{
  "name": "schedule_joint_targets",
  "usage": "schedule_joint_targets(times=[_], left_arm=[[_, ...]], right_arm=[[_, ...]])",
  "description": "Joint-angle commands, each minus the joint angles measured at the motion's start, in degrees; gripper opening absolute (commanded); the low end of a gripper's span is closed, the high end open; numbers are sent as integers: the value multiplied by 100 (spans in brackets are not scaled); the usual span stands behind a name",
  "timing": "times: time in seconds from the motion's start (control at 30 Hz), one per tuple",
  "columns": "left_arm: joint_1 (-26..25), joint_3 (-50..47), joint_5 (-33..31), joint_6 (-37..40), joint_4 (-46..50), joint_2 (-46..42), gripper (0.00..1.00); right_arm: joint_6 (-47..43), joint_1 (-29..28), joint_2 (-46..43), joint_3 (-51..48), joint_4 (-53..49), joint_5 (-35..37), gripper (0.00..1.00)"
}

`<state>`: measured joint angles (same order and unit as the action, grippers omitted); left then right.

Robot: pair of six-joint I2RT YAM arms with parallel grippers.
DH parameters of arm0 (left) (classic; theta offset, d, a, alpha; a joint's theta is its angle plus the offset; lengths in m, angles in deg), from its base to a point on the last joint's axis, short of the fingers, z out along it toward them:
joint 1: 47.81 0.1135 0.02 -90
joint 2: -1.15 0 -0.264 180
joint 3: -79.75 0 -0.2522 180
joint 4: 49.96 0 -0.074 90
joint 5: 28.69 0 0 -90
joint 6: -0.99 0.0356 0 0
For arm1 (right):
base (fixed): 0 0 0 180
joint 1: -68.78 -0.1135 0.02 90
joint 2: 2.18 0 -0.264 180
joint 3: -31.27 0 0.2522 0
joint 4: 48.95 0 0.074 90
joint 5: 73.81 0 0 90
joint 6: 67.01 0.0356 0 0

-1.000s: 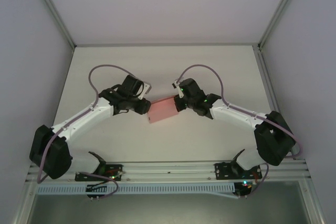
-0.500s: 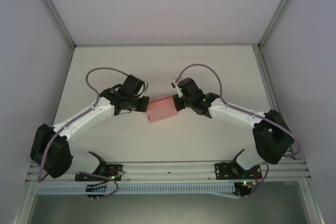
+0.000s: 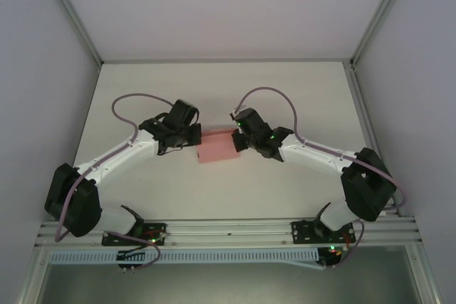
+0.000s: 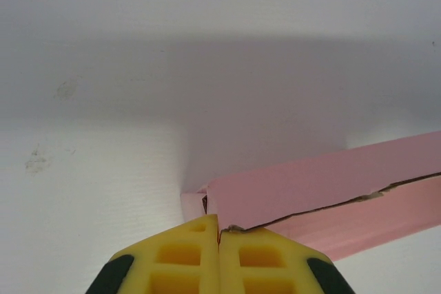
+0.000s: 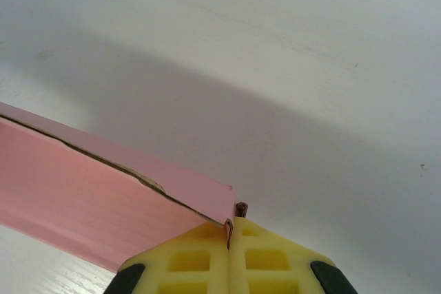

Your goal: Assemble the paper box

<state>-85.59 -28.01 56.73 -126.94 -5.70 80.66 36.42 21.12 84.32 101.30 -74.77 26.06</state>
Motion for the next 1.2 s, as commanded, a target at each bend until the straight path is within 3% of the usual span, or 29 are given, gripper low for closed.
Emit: schedule_joint_targets(times=[0.0, 0.37, 0.63, 0.97, 1.17], left_arm=[[-54, 238, 5, -380, -568, -44, 0], [150, 416, 929, -567, -428, -84, 0], [205, 303, 836, -559, -426, -25, 0], [67, -572, 545, 566, -931, -386, 0], [-548, -1624, -29, 642, -1648, -1037, 0]], right_arm=[[89, -258, 204, -23, -517, -117, 0], [89, -468, 94, -304, -175, 246, 0], [63, -525, 135, -364, -51, 340, 0], [-34, -527, -19, -669, 356, 549, 0], [-219, -578, -77, -925, 719, 701, 0]])
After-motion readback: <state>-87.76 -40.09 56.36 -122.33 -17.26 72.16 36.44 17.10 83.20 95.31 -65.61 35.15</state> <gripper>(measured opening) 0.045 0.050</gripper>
